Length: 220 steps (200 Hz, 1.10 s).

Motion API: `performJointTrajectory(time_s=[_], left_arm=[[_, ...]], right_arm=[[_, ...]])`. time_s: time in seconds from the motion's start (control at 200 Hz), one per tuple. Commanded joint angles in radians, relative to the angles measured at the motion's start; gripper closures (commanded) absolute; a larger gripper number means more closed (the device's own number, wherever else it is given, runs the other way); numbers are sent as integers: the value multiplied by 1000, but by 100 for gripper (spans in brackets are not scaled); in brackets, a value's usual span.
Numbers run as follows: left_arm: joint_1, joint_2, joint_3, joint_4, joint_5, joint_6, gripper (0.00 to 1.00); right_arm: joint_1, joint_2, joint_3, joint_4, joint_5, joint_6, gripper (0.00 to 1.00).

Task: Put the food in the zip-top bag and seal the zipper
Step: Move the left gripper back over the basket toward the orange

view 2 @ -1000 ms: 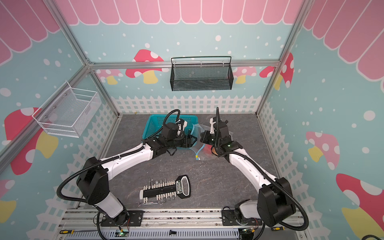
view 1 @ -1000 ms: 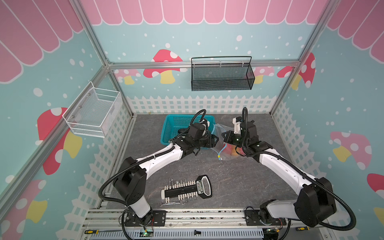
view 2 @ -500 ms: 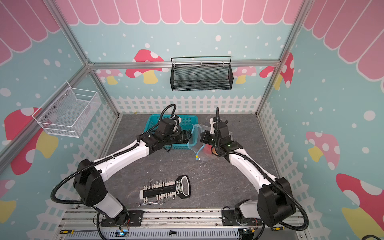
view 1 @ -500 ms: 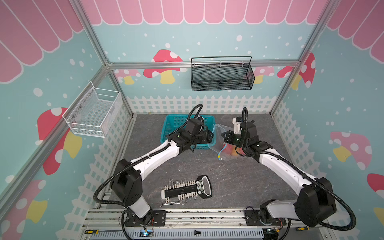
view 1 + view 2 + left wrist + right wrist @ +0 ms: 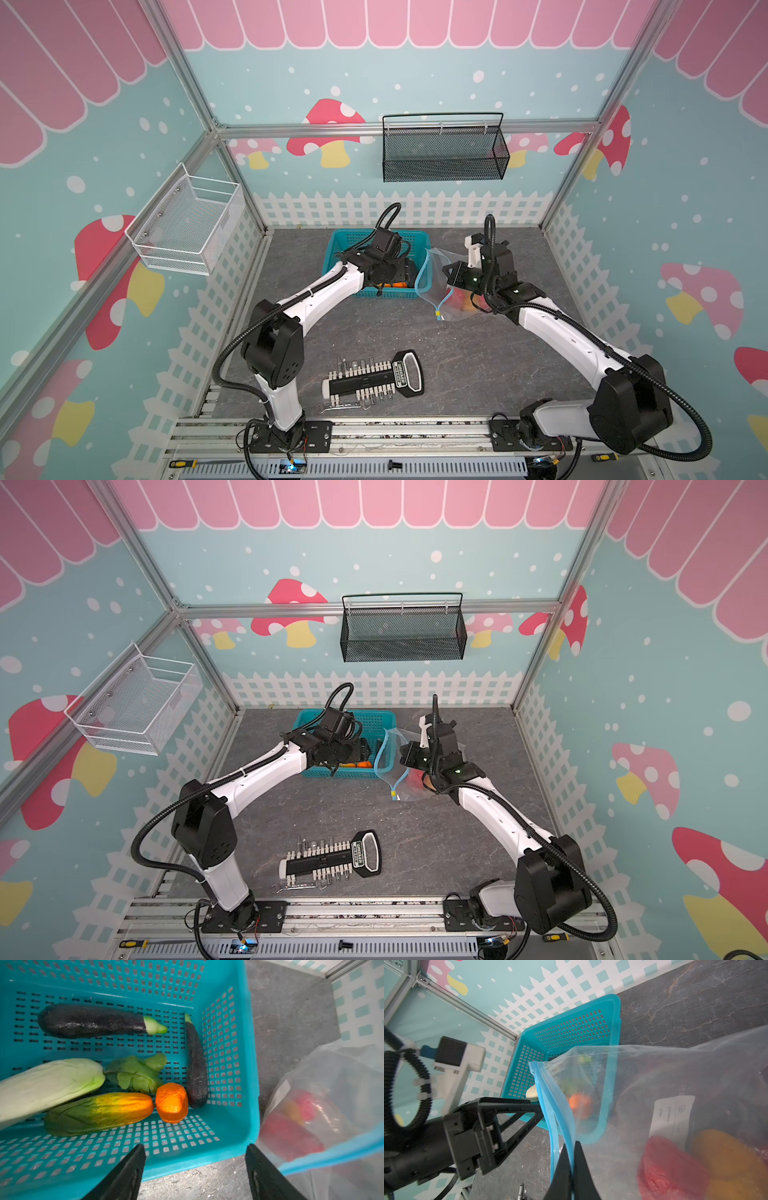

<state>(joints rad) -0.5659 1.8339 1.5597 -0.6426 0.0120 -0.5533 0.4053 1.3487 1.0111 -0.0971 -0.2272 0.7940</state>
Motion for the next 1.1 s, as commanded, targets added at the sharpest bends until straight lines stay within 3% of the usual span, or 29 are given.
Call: performJointTrajectory(time_s=[0.0,0.475,1.096], left_arm=[[18,45,54,-77,11,3,24],[22,221,200,-152,93,-14,34],[35,287,176,-141,117,-39,36]], right_arm=[[-6,-7,40,16,-11,0,100],[-6,0,55,-1,8,-18,100],[-7,10,50,-1,0,-23,100]])
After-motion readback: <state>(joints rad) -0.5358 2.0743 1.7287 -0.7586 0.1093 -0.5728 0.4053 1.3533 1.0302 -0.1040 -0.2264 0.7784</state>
